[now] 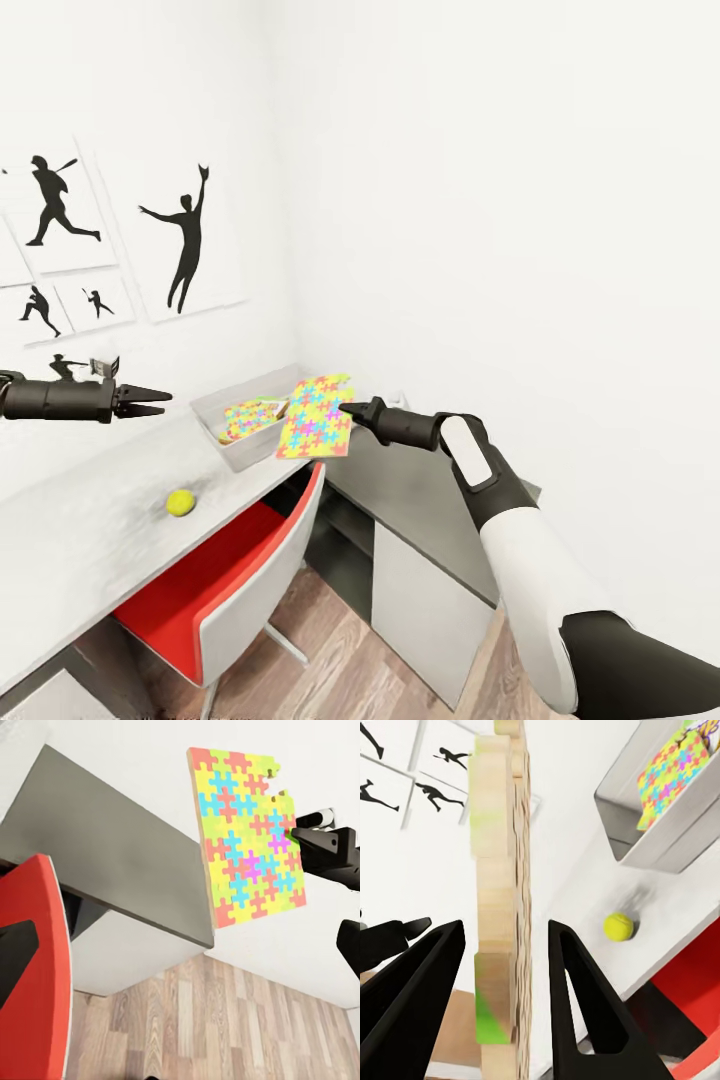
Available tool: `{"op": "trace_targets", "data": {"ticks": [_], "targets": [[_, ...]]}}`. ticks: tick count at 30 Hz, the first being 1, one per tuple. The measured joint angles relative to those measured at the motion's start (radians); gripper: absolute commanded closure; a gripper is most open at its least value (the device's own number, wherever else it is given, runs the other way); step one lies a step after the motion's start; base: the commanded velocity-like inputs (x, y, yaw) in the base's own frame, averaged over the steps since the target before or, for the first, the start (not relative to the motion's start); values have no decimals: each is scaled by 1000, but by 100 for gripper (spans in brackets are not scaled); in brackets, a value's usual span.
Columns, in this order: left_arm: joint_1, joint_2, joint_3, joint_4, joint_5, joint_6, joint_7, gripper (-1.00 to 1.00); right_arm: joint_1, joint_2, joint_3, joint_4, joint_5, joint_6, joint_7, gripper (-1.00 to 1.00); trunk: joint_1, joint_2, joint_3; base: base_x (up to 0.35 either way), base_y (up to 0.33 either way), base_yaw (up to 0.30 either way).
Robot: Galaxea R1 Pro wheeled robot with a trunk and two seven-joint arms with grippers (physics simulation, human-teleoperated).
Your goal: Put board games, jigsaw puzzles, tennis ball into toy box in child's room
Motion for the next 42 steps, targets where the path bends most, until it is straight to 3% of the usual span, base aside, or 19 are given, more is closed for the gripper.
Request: {"op": "trace_targets", "data": {"ticks": [30, 42], "targets": [[0, 2, 0, 0, 1, 0, 0, -100, 2, -13, -4, -43, -7, 1, 2, 100, 0, 0, 0, 141, 72, 284], [0, 1, 1, 0, 2, 0, 0, -100, 11, -15, -31, -43, -7, 1, 5, 100, 0, 0, 0, 261, 0, 13]]}}
